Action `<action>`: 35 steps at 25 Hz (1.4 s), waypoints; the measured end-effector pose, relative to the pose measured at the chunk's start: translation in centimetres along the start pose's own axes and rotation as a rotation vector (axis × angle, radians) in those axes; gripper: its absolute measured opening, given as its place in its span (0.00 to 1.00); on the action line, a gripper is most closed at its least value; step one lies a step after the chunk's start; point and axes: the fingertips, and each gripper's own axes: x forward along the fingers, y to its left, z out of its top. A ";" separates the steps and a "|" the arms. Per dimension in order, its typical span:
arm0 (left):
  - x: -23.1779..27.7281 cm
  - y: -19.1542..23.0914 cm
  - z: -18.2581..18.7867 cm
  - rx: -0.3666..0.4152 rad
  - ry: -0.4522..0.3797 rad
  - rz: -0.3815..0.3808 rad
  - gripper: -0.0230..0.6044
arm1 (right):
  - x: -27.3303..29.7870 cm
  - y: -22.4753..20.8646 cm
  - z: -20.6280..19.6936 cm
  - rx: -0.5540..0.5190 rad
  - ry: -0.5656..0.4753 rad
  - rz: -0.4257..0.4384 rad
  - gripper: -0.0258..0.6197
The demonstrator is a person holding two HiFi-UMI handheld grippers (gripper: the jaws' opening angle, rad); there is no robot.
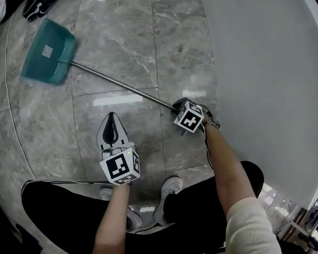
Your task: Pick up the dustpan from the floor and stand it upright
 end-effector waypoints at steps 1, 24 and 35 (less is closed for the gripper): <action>0.0 0.0 0.1 0.001 -0.002 -0.003 0.05 | 0.0 0.0 -0.3 -0.003 0.004 -0.001 0.22; -3.8 7.3 23.3 0.155 -0.228 -0.107 0.05 | -17.6 6.4 13.3 0.298 0.256 0.162 0.18; -13.8 9.3 37.3 0.140 -0.231 -0.106 0.05 | -26.8 18.8 21.5 0.689 0.200 0.510 0.18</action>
